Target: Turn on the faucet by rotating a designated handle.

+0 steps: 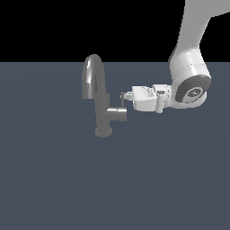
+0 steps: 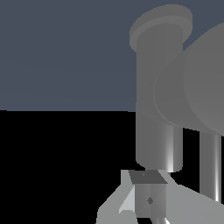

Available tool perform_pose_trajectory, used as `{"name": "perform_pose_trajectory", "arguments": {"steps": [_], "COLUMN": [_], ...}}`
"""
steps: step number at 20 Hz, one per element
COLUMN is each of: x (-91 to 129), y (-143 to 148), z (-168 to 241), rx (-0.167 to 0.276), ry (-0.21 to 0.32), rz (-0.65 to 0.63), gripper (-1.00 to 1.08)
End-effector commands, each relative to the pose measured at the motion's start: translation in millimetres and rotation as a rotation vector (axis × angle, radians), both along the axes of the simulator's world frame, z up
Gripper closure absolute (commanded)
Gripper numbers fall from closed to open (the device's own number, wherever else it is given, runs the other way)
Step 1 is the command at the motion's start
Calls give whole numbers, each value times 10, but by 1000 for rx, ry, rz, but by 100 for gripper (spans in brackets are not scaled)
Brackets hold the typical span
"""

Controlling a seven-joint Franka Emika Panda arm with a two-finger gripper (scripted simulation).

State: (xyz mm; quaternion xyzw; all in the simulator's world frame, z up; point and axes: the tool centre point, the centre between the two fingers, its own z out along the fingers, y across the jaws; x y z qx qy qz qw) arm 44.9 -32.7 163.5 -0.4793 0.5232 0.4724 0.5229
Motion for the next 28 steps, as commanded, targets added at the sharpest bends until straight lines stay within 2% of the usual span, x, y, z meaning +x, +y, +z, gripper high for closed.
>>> {"name": "perform_pose_trajectory", "arguments": {"steps": [1, 6, 23, 25, 28], "x": [5, 4, -496, -437, -553], "y": [9, 7, 64, 70, 80], "z": [-17, -17, 79, 65, 4], "rx": [7, 7, 7, 4, 5], "ry": [4, 4, 4, 1, 2], "rz": [-7, -7, -7, -10, -9], "gripper": [108, 108, 108, 108, 108]}}
